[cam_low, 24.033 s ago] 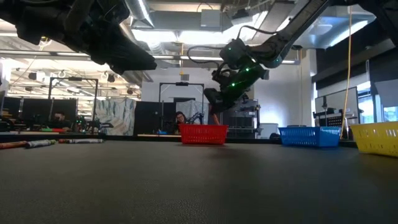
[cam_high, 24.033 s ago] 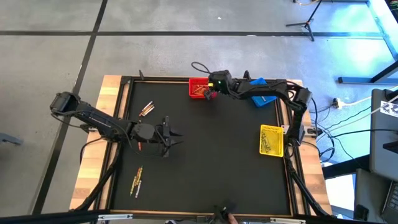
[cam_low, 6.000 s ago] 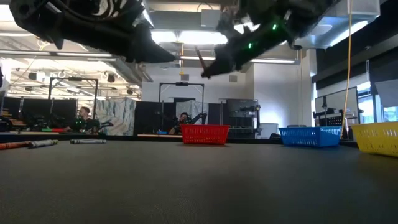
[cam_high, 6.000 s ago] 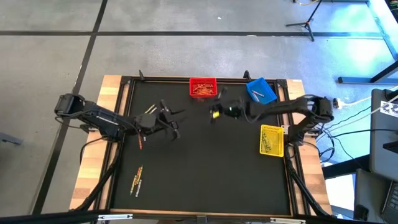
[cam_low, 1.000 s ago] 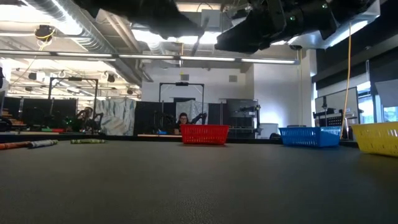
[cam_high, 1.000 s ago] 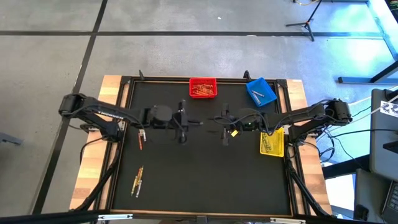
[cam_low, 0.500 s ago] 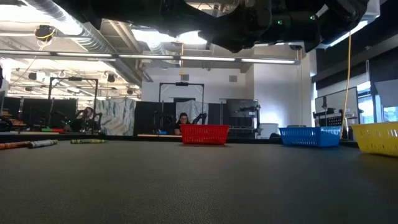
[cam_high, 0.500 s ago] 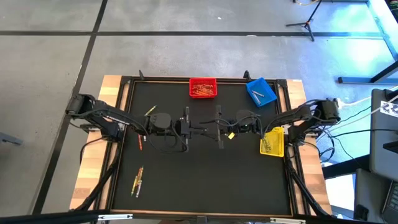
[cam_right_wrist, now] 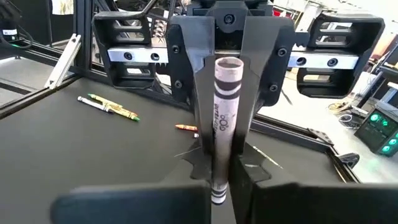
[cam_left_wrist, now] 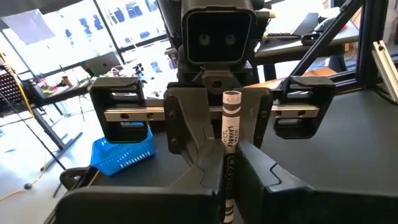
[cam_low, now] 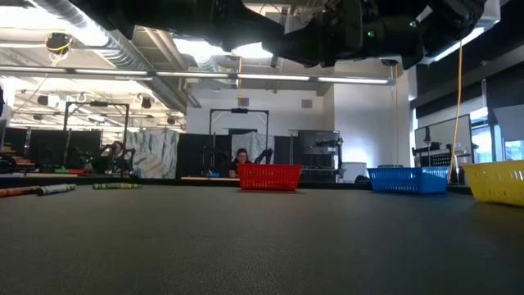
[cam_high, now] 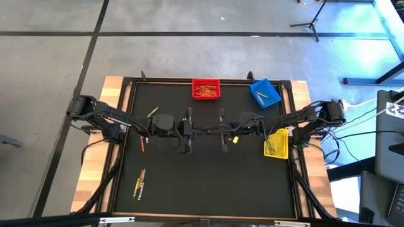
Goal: Sort crayons
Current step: Put the black crayon into the blue bin
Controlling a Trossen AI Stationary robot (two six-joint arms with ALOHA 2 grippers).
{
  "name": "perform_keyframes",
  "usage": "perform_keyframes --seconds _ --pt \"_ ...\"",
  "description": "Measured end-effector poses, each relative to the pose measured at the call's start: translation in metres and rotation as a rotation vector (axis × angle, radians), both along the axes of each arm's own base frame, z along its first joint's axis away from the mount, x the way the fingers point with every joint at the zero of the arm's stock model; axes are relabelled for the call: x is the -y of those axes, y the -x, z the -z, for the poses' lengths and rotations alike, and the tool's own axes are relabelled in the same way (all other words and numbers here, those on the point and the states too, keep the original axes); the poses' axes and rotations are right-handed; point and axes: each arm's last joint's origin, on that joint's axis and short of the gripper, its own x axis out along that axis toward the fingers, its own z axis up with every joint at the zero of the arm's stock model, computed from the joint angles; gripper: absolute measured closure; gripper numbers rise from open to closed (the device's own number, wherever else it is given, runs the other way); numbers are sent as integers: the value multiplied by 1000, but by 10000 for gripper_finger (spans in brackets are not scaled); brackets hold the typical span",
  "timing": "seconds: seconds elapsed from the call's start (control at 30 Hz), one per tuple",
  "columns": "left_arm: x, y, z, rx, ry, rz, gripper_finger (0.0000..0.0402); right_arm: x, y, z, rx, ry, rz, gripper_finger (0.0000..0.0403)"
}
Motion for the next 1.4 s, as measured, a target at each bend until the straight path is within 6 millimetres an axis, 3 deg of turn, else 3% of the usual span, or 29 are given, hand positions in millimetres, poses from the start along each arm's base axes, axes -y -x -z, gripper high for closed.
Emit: perform_keyframes --seconds 0.1,0.3,0.43,0.6,0.7,0.9,1.17,1.4 --pt "0 0 1 -6 -2 -1 374 0 0 0 -9 -2 9 374" --pt "-2 6 0 -68 -21 -57 308 5 9 -3 -91 21 144 389" --pt "-3 12 -2 -111 -28 -116 278 9 23 -16 -143 39 287 375" --pt "-4 14 2 -163 -48 -178 272 19 52 -37 -273 88 502 383" --pt "-5 15 4 -175 -55 -205 272 31 71 -52 -352 75 626 388" --pt "-6 15 4 -176 -56 -209 272 62 104 -62 -460 -6 817 370" --pt "-6 15 4 -176 -57 -215 272 110 134 -48 -644 -88 1066 385" --pt "-6 15 4 -177 -63 -214 272 148 149 -32 -724 -295 1121 377"
